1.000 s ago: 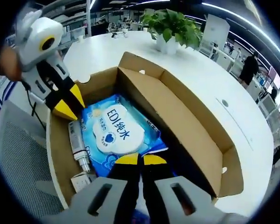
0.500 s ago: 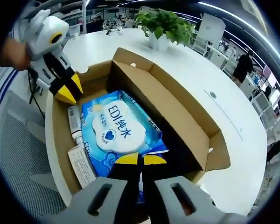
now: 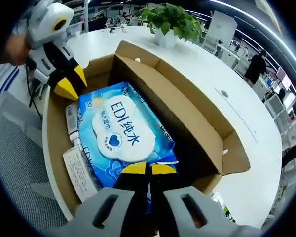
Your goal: Operate the shoe box by opening the lid, removing the specified soft item, and placing it in the target area until the item is outside and the box remains undamaged.
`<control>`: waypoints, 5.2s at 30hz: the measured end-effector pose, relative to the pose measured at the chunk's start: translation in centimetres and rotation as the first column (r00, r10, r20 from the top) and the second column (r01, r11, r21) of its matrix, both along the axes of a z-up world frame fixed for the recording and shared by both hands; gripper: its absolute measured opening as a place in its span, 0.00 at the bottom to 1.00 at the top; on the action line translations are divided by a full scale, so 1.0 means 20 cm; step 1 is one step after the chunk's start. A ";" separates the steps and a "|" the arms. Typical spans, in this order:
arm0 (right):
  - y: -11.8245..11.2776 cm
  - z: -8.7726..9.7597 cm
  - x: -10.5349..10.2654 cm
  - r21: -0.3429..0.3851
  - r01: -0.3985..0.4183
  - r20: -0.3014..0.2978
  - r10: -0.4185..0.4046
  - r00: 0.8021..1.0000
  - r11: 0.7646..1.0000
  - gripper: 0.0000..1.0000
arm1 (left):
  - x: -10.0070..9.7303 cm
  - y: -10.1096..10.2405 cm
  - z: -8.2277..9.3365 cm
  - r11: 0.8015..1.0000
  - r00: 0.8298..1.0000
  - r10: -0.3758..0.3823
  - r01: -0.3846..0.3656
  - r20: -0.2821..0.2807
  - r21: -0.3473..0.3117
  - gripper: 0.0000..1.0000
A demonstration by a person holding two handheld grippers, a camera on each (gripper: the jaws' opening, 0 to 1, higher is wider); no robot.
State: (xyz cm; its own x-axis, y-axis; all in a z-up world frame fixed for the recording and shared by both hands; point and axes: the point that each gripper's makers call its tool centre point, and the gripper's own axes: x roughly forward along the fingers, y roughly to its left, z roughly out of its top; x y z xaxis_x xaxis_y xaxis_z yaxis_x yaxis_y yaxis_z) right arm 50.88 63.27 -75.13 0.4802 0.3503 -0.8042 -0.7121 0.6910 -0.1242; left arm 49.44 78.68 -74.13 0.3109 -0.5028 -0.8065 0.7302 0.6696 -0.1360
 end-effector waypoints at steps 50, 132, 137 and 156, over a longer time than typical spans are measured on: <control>-0.01 -0.01 0.00 0.080 0.041 -0.009 -0.040 0.999 0.996 0.00 | 0.09 -0.13 -0.04 0.990 0.989 -0.142 0.142 0.035 0.024 0.00; -0.85 0.41 -0.26 0.081 0.298 0.127 -0.306 0.943 0.951 0.00 | -0.16 -0.97 0.35 0.914 0.918 -0.381 0.392 0.113 -0.101 0.00; -0.93 0.41 -0.26 0.080 0.317 0.130 -0.326 0.936 0.945 0.00 | -0.16 -1.06 0.34 0.906 0.910 -0.401 0.411 0.109 -0.099 0.00; -1.18 0.33 -0.25 0.075 0.361 0.110 -0.368 0.923 0.929 0.00 | -0.15 -1.30 0.26 0.889 0.892 -0.442 0.450 0.090 -0.090 0.00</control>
State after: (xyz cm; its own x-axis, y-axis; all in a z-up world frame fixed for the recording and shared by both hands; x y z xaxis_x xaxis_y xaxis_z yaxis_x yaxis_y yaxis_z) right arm 45.85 39.73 -68.55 0.6746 0.1726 -0.7177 -0.3916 0.9079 -0.1497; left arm 46.41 52.67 -68.95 0.0835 -0.6818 -0.7267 0.9580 0.2557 -0.1299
